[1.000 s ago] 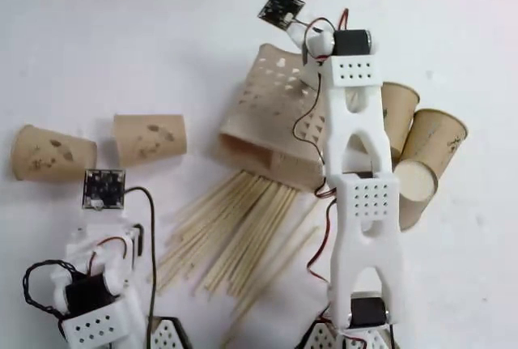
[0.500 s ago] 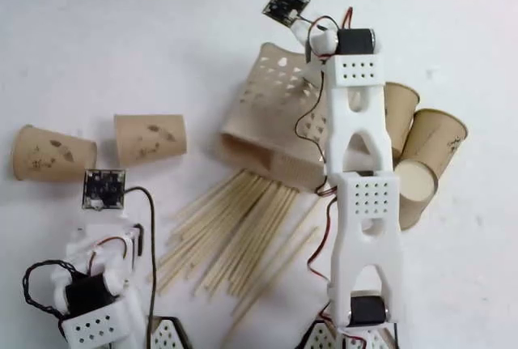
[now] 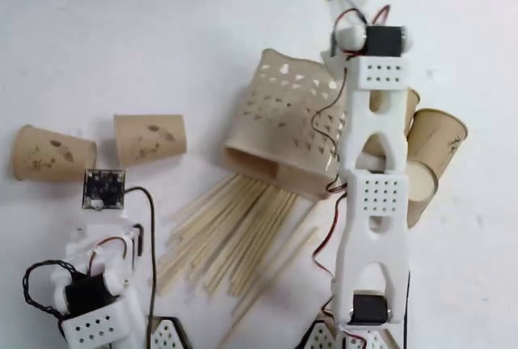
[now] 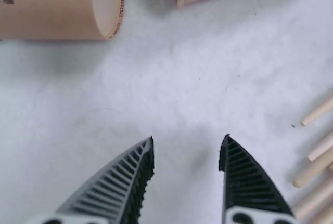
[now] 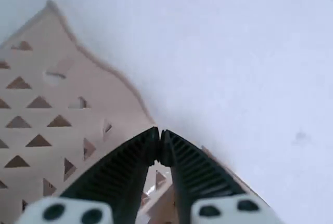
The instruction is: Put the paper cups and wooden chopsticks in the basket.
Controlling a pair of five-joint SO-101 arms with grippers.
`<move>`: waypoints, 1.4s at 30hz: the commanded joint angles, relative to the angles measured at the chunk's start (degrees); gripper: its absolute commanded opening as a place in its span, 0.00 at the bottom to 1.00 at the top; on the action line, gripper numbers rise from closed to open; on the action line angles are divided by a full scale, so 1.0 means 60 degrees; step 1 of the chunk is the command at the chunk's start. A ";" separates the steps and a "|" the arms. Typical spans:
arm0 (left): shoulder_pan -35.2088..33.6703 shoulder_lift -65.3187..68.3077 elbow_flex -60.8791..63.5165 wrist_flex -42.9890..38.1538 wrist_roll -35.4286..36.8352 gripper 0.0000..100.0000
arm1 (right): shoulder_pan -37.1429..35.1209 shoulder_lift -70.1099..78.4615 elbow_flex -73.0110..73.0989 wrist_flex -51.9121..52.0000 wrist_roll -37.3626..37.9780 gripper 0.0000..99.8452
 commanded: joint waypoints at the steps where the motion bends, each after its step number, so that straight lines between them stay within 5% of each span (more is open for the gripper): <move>1: -0.0066 -0.0081 0.0000 0.0059 -0.0059 0.21 | 0.0476 -0.0593 -0.0571 0.0066 -0.0996 0.02; 8: -0.0066 -0.0081 0.0000 0.0059 -0.0059 0.21 | 0.0828 -0.1223 0.1158 0.0183 -0.1582 0.02; 19: -0.0066 -0.0081 0.0000 0.0059 -0.0059 0.21 | -0.1487 -0.6733 0.9348 -0.0300 -0.1099 0.02; 31: -0.0066 -0.0081 0.0000 0.0059 -0.0059 0.21 | -0.2850 -1.3209 1.9267 -0.5839 -0.1114 0.09; 36: -0.0066 -0.0081 0.0000 0.0059 -0.0059 0.21 | -0.3070 -1.3575 2.0879 -0.7890 -0.1714 0.13; 42: -0.0066 -0.0081 0.0000 0.0059 -0.0059 0.21 | -0.3905 -1.3546 2.1055 -0.8344 -0.2300 0.13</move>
